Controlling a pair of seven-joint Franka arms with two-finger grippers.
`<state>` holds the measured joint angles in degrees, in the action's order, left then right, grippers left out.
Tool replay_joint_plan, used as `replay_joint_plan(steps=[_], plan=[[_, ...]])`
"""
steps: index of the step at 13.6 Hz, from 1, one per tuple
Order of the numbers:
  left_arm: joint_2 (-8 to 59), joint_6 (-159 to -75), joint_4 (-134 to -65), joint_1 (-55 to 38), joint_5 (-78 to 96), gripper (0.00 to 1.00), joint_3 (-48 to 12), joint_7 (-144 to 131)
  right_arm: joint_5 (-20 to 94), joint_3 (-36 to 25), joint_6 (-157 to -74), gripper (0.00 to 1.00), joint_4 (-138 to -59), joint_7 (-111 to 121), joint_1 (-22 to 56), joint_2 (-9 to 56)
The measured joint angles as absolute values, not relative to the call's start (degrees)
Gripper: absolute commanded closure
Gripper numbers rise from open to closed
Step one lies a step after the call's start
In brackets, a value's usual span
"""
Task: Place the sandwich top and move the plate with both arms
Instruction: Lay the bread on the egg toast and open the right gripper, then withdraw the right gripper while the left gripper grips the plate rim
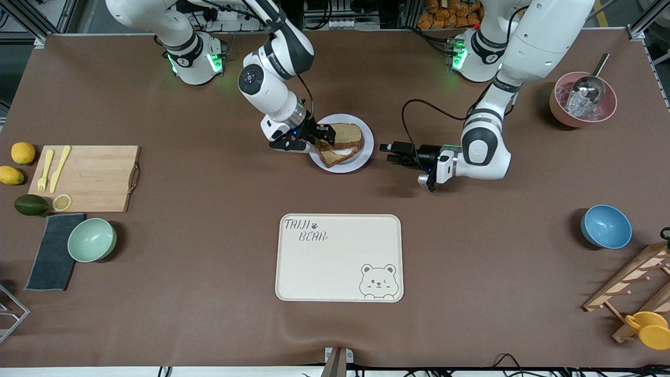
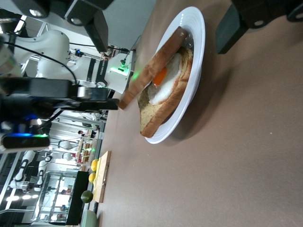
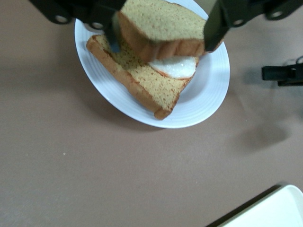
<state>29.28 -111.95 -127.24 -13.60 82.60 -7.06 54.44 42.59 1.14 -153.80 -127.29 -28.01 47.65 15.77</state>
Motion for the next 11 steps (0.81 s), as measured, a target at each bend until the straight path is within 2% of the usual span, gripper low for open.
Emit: replay_joint_plan(steps=[3,6,11], plan=[[29.73,-113.49,-127.45,-15.14,82.73,0.00,-7.07,54.50,40.70,-1.92,-140.24,0.00,-121.56,-27.98,43.22,14.97],[31.47,-113.61,-127.45,-15.44,84.65,0.00,-7.07,57.28,35.35,-10.52,-126.13,0.00,-114.51,-27.99,40.95,13.17],[33.74,-113.60,-127.39,-16.75,89.28,0.00,-7.09,61.49,24.40,-23.50,-115.87,0.00,-107.62,-26.90,40.47,12.28]])
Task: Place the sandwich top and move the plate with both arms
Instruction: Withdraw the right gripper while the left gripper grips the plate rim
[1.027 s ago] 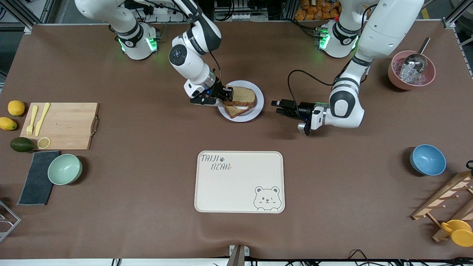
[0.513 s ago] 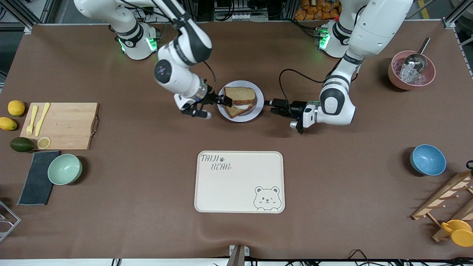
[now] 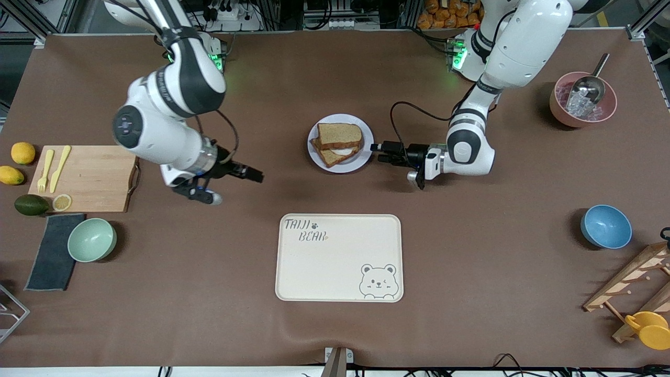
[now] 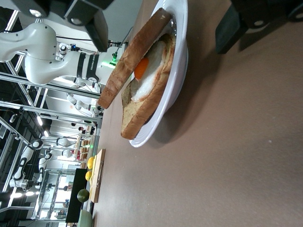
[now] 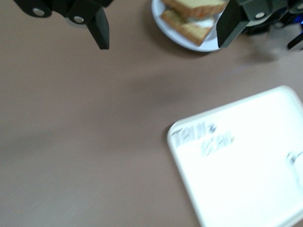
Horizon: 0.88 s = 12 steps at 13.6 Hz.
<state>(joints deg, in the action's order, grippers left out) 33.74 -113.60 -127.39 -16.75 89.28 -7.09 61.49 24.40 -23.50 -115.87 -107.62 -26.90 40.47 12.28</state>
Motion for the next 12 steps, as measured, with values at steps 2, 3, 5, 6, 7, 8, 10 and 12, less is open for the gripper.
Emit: replay_joint_plan(steps=[2,3,5,6,7,8,10,12], plan=[[33.75,-113.60,-127.30,-17.08,89.29,0.00,-7.10,61.63,21.48,-27.16,-114.96,0.00,-105.87,-25.63,39.78,12.33],[33.75,-113.60,-127.23,-17.38,89.29,0.00,-7.11,62.08,20.68,-28.07,-114.74,0.00,-105.28,-23.22,38.63,12.34],[33.74,-113.60,-127.20,-18.16,89.29,0.00,-7.11,63.86,20.17,-28.60,-114.55,0.00,-104.67,-16.81,35.13,12.40],[33.75,-113.61,-127.20,-18.32,89.29,0.00,-7.12,65.18,20.16,-28.65,-114.10,0.00,-104.21,-14.21,33.08,12.41],[33.75,-113.61,-127.23,-18.31,89.29,0.00,-7.11,66.61,20.16,-28.68,-112.55,0.00,-103.30,-12.68,31.49,12.42],[33.75,-113.61,-127.25,-18.27,89.29,0.00,-7.10,67.57,20.16,-28.69,-110.34,0.00,-101.97,-12.08,30.44,12.42],[33.75,-113.61,-127.27,-18.31,89.29,0.00,-7.11,68.10,20.07,-28.69,-107.41,0.00,-99.21,-11.97,29.59,12.42],[33.75,-113.61,-127.29,-18.45,89.29,0.00,-7.12,68.15,19.36,-28.70,-107.14,0.00,-97.07,-11.80,28.65,12.50]])
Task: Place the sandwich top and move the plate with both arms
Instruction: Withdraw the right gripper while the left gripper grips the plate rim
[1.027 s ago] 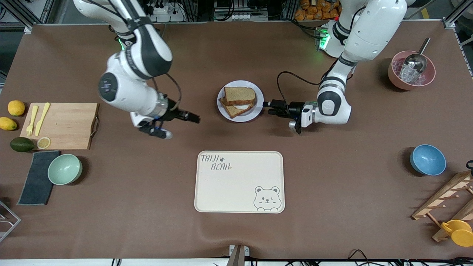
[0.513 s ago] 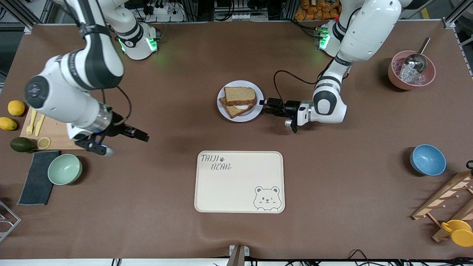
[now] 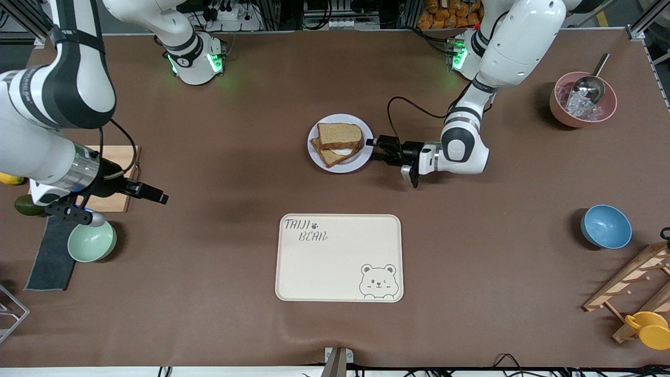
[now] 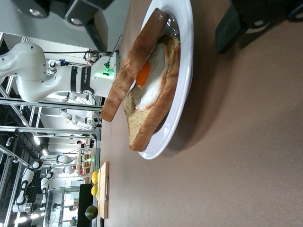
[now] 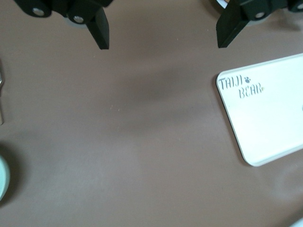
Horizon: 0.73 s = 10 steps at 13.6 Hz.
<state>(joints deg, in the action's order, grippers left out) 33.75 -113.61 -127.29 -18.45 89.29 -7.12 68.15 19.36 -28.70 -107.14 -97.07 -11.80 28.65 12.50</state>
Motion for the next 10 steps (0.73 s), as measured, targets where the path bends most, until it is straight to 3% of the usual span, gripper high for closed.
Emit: replay_joint_plan(steps=[2,7,10], plan=[[33.75,-113.61,-127.42,-18.55,90.49,0.00,-7.44,68.15,18.35,-27.30,-106.49,0.00,-95.20,-9.37,25.00,12.60],[33.86,-113.61,-127.98,-18.97,92.59,0.00,-8.53,68.15,3.81,-2.57,-104.71,0.00,-89.71,-5.08,1.25,11.60],[34.05,-113.61,-128.22,-18.97,92.64,0.00,-8.54,68.15,1.46,2.28,-97.96,0.00,-88.34,-5.36,-0.66,7.34]])
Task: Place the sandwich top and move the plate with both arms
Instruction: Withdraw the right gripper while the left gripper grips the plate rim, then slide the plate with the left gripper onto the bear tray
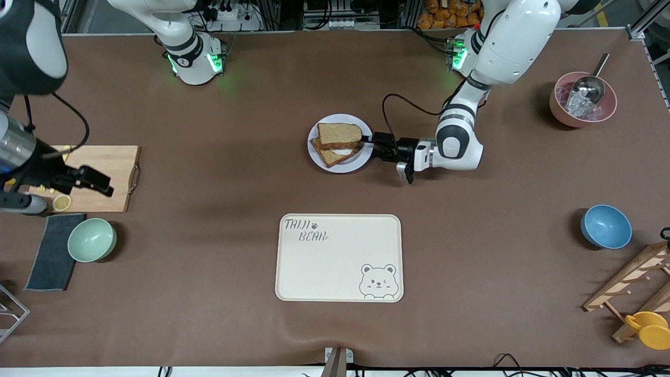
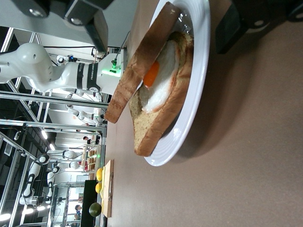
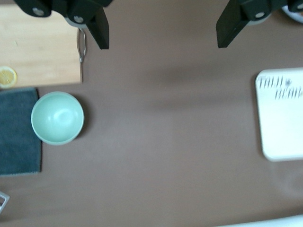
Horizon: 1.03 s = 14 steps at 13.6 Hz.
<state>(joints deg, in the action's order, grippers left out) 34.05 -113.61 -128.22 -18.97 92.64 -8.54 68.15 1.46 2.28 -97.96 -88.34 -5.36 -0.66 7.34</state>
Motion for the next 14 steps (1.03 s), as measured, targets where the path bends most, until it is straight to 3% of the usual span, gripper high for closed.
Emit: replay_joint_plan(steps=[1,2,3,4,5,7,14], plan=[[34.16,-113.60,-128.25,-18.97,92.66,0.02,-8.54,68.15,1.28,2.36,-96.12,0.00,-88.35,-5.33,-0.68,5.85],[34.16,-113.61,-128.26,-18.99,92.68,0.12,-8.56,68.15,1.21,2.29,-95.16,0.00,-88.45,-5.23,-0.76,4.72],[34.21,-113.61,-128.29,-19.15,92.68,0.31,-8.57,68.15,1.18,2.29,-94.75,0.00,-88.88,-5.19,-0.71,3.78],[34.21,-113.61,-128.29,-19.40,92.68,0.59,-8.58,68.15,1.08,2.32,-94.71,0.00,-89.50,-5.19,-0.41,3.05],[34.30,-113.61,-128.35,-19.64,92.68,0.75,-8.58,68.15,0.93,2.17,-94.46,0.00,-89.77,-5.20,-0.22,2.72],[34.61,-114.29,-128.40,-19.97,92.68,0.97,-8.59,68.77,0.71,1.00,-92.82,0.00,-89.52,-5.08,-0.23,2.27],[34.77,-117.83,-128.71,-20.91,93.92,1.00,-8.60,72.03,0.51,0.38,-90.78,0.00,-88.88,-4.98,-0.14,-0.21]])
